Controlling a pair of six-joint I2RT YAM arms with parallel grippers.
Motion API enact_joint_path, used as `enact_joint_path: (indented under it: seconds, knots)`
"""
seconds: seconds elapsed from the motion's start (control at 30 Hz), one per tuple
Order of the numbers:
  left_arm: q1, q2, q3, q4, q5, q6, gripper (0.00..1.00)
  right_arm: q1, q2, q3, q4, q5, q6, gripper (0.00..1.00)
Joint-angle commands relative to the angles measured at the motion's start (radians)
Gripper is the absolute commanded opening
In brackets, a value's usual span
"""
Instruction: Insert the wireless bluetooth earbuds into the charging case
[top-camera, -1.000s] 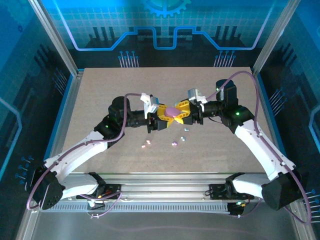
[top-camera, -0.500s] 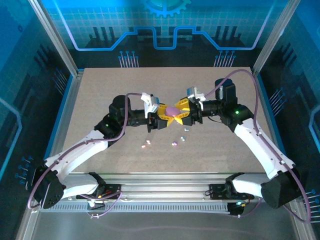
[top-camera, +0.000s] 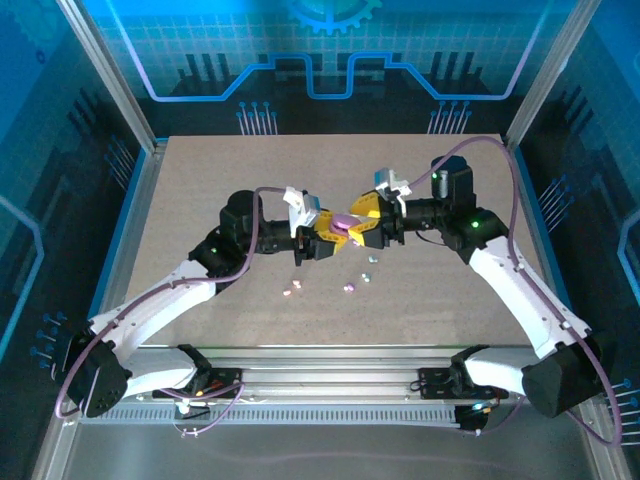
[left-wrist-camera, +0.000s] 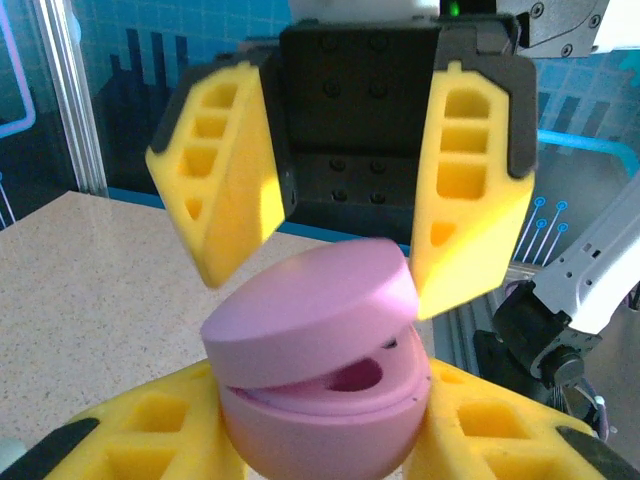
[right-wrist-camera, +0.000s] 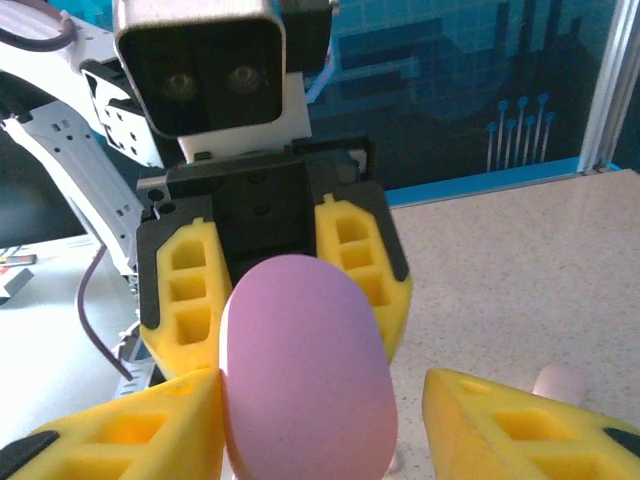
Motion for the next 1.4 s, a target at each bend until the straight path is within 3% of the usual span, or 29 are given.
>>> enact_joint_path:
  seconds: [0.0, 0.1, 0.37, 0.53, 0.67, 0.8, 0.97, 1.37]
  knots:
    - [-0.015, -0.028, 0.021, 0.007, 0.084, 0.028, 0.28, -0.020, -0.026, 0.010, 0.063, 0.160, 0.027, 0.52]
    - [-0.016, -0.030, 0.019, 0.006, 0.081, 0.027, 0.29, -0.020, -0.047, -0.016, 0.096, 0.162, 0.013, 0.51]
    - [-0.015, -0.023, 0.015, 0.031, 0.080, 0.013, 0.30, 0.013, -0.008, 0.055, -0.072, 0.036, -0.120, 0.47]
    - [-0.015, -0.023, 0.011, 0.033, 0.078, 0.014, 0.31, 0.022, 0.021, 0.092, -0.110, 0.004, -0.137, 0.34]
    - [-0.016, -0.020, 0.005, 0.037, 0.060, 0.010, 0.35, 0.030, 0.028, 0.109, -0.117, -0.010, -0.137, 0.19]
    - [-0.016, -0.007, -0.001, 0.078, 0.056, -0.029, 0.42, 0.039, 0.020, 0.104, -0.115, 0.027, -0.146, 0.11]
    - [-0.015, 0.017, 0.008, 0.106, 0.079, -0.070, 0.53, 0.049, 0.000, 0.072, -0.067, 0.078, -0.137, 0.12]
    - [-0.020, 0.026, 0.018, 0.072, 0.079, -0.055, 0.57, 0.055, 0.000, 0.057, -0.034, 0.092, -0.123, 0.13]
